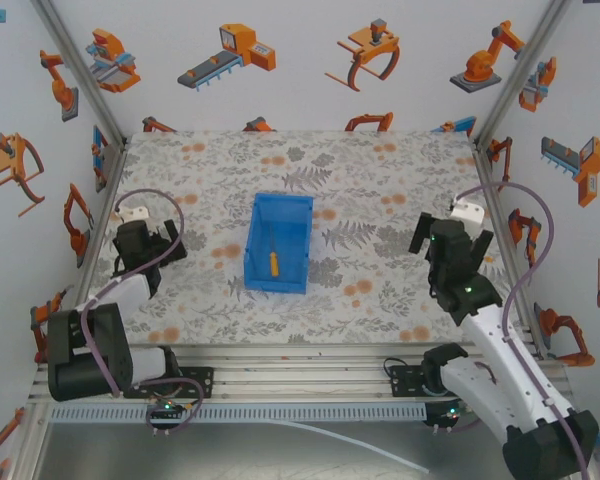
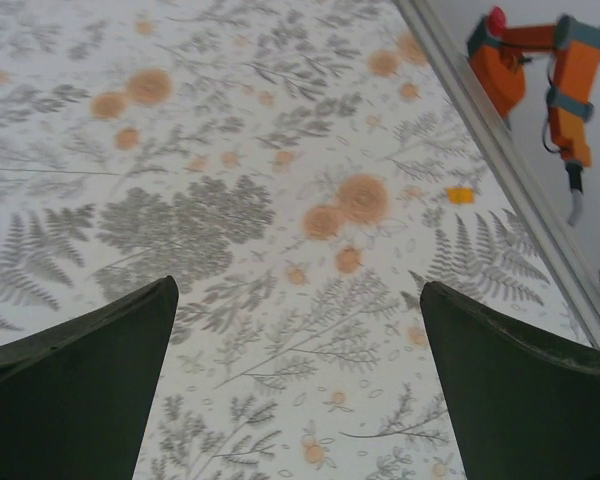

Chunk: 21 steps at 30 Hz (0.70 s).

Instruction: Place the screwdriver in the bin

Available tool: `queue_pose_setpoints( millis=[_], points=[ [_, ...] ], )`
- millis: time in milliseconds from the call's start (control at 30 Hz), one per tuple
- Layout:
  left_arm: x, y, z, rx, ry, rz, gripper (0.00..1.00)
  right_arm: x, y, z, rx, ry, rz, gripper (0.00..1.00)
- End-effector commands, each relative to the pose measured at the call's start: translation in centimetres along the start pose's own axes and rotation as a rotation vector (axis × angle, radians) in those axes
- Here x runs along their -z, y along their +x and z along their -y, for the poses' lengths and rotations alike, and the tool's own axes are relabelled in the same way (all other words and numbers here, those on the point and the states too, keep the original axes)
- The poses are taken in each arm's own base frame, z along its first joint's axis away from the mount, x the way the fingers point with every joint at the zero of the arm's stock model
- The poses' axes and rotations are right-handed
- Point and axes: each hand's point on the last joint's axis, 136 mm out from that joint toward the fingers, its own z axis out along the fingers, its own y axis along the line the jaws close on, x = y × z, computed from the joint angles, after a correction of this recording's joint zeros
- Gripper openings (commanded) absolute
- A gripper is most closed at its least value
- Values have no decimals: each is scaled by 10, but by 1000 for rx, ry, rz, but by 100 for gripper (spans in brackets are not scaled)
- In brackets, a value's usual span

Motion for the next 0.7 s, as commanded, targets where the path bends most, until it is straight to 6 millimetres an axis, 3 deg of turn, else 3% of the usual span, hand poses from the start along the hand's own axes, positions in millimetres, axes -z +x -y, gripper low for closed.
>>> queue_pose_setpoints(
  millis=[0,133,300,667],
  points=[
    [-4,-33,-1,74,6,182,97,-16,-4,16,-28,28,29,100],
    [-8,-30,5,80,42,197,97,-42,12,32,-76,45,38,100],
    [-10,-30,16,45,101,193,97,-77,33,14,-57,-65,106,100],
    [-2,-13,50,-93,231,315,97,-119,63,-14,-18,-184,166,100]
  ],
)
